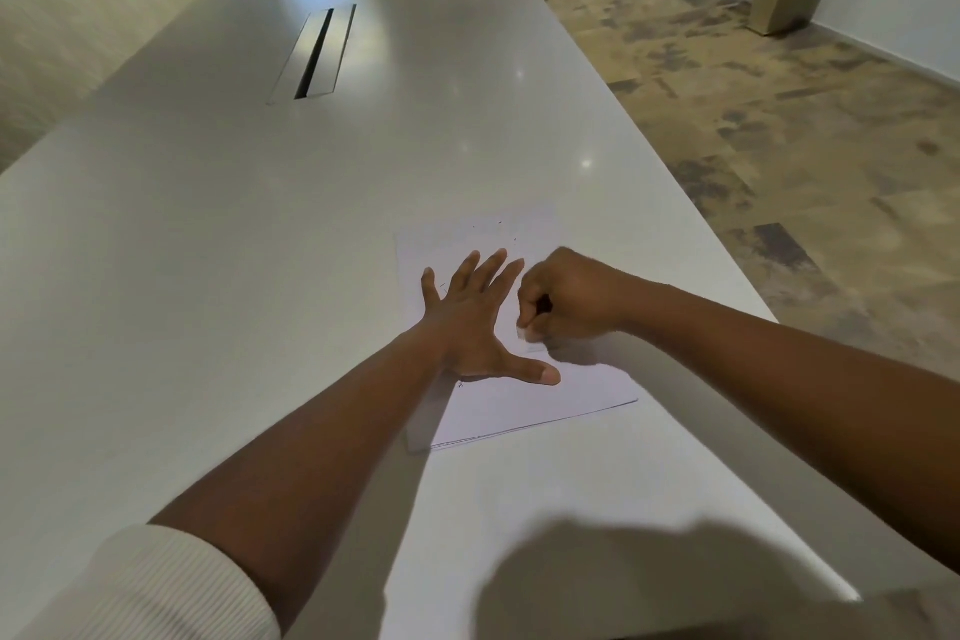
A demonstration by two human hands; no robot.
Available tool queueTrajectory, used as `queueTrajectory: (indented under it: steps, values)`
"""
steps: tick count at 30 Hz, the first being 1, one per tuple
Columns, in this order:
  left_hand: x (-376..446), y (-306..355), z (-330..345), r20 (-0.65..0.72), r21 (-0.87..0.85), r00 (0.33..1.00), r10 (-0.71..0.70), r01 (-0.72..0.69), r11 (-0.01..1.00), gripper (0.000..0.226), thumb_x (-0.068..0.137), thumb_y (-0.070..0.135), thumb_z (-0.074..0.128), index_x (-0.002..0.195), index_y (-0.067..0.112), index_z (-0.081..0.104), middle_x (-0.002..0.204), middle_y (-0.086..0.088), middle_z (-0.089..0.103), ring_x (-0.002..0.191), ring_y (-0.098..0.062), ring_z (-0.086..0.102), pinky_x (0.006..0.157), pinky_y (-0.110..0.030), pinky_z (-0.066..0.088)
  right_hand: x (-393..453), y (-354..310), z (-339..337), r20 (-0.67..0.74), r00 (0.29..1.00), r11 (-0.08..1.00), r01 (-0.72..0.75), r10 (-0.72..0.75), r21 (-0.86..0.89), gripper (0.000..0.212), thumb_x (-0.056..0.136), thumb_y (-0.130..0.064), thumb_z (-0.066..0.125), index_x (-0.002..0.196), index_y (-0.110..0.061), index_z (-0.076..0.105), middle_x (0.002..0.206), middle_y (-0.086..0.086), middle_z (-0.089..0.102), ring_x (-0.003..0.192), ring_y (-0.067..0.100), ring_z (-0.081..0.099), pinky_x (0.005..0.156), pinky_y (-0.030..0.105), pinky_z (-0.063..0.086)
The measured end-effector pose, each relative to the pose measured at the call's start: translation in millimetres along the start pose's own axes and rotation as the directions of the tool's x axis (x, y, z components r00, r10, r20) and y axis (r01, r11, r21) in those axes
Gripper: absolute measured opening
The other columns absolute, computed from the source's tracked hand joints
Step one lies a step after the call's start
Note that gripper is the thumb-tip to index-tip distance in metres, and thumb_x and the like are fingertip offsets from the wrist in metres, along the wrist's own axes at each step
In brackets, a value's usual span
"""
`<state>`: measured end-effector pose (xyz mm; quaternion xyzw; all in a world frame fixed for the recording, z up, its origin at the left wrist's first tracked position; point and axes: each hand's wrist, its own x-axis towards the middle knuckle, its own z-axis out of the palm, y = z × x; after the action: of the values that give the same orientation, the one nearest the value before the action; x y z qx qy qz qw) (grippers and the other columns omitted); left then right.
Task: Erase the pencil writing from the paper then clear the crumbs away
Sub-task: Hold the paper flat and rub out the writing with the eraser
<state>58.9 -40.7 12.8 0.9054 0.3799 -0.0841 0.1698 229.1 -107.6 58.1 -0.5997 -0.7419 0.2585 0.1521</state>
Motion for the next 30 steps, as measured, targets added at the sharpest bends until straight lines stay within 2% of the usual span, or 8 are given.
queueTrajectory:
  steps: [4, 9, 11, 13, 18, 21, 26, 30]
  values:
    - [0.7, -0.2, 0.6, 0.007, 0.011, 1.000, -0.007, 0.007, 1.000, 0.151, 0.042, 0.107, 0.050, 0.160, 0.041, -0.017, 0.168, 0.016, -0.024, 0.153, -0.014, -0.031, 0.116, -0.068, -0.020, -11.0, 1.7, -0.7, 0.106, 0.994, 1.000, 0.009, -0.009, 0.003, 0.004, 0.076, -0.013, 0.080, 0.074, -0.015, 0.077, 0.076, -0.010, 0.072, 0.067, -0.004, 0.063, 0.065, 0.011, 0.049]
    - [0.0, -0.1, 1.4, 0.000, 0.006, 1.000, -0.002, 0.002, 1.000, 0.151, 0.041, 0.108, 0.047, 0.160, 0.041, -0.016, 0.169, 0.016, -0.024, 0.153, -0.012, -0.030, 0.116, -0.068, -0.019, 0.2, 1.4, 0.4, -0.141, 0.989, 0.999, -0.044, 0.043, -0.008, 0.006, 0.078, -0.005, 0.075, 0.074, -0.010, 0.074, 0.070, -0.009, 0.064, 0.062, 0.002, 0.058, 0.066, 0.022, 0.047]
    - [-0.1, -0.3, 1.5, -0.002, 0.006, 1.000, -0.001, 0.001, 1.000, 0.150, 0.041, 0.108, 0.047, 0.160, 0.042, -0.016, 0.168, 0.016, -0.024, 0.153, -0.012, -0.031, 0.116, -0.067, -0.019, 0.9, 1.0, 1.9, -0.174, 0.984, 0.999, -0.046, 0.043, -0.011, 0.007, 0.078, -0.003, 0.073, 0.074, -0.009, 0.074, 0.070, -0.008, 0.063, 0.063, 0.002, 0.056, 0.068, 0.024, 0.047]
    - [0.8, -0.9, 1.4, 0.002, 0.008, 1.000, -0.003, 0.003, 1.000, 0.151, 0.040, 0.109, 0.046, 0.160, 0.042, -0.017, 0.168, 0.016, -0.024, 0.152, -0.012, -0.031, 0.116, -0.067, -0.020, -3.1, 0.5, 2.1, -0.130, 0.991, 1.000, -0.030, 0.030, -0.001, 0.007, 0.079, -0.004, 0.073, 0.074, -0.009, 0.075, 0.073, -0.006, 0.067, 0.064, 0.002, 0.057, 0.068, 0.022, 0.046]
    - [1.8, -0.9, 2.5, -0.001, 0.009, 1.000, -0.014, 0.014, 1.000, 0.153, 0.038, 0.108, 0.049, 0.160, 0.042, -0.017, 0.168, 0.017, -0.024, 0.152, -0.012, -0.031, 0.116, -0.066, -0.021, -13.8, -2.6, -1.8, 0.142, 0.989, 0.999, -0.042, 0.042, -0.002, 0.008, 0.078, -0.012, 0.077, 0.073, -0.018, 0.075, 0.074, -0.014, 0.070, 0.065, -0.010, 0.060, 0.060, 0.002, 0.042]
    - [1.8, -1.0, 1.8, 0.001, 0.006, 1.000, -0.009, 0.009, 1.000, 0.154, 0.037, 0.109, 0.046, 0.159, 0.042, -0.018, 0.168, 0.017, -0.024, 0.152, -0.012, -0.031, 0.116, -0.067, -0.021, -11.0, -2.4, -2.5, 0.081, 0.994, 0.998, -0.068, 0.067, 0.009, 0.011, 0.077, -0.013, 0.079, 0.070, -0.018, 0.073, 0.073, -0.013, 0.070, 0.064, -0.007, 0.061, 0.062, 0.004, 0.044]
    - [0.1, -0.8, 1.1, 0.004, 0.001, 1.000, -0.003, 0.003, 1.000, 0.153, 0.038, 0.110, 0.045, 0.161, 0.041, -0.016, 0.169, 0.016, -0.023, 0.152, -0.012, -0.031, 0.116, -0.068, -0.020, 1.0, -3.4, 3.7, -0.178, 0.982, 0.996, -0.074, 0.063, -0.056, 0.011, 0.081, -0.005, 0.071, 0.075, -0.014, 0.074, 0.075, -0.005, 0.069, 0.061, 0.002, 0.053, 0.065, 0.021, 0.044]
    - [-0.4, 1.0, -0.3, 0.009, 0.000, 1.000, -0.009, 0.009, 1.000, 0.154, 0.036, 0.109, 0.045, 0.161, 0.041, -0.015, 0.169, 0.015, -0.023, 0.153, -0.012, -0.031, 0.116, -0.068, -0.020, -6.2, -5.3, 5.7, -0.055, 0.998, 1.000, -0.008, 0.009, 0.016, 0.005, 0.078, -0.006, 0.075, 0.075, -0.011, 0.075, 0.069, -0.014, 0.065, 0.060, -0.003, 0.057, 0.061, 0.010, 0.043]
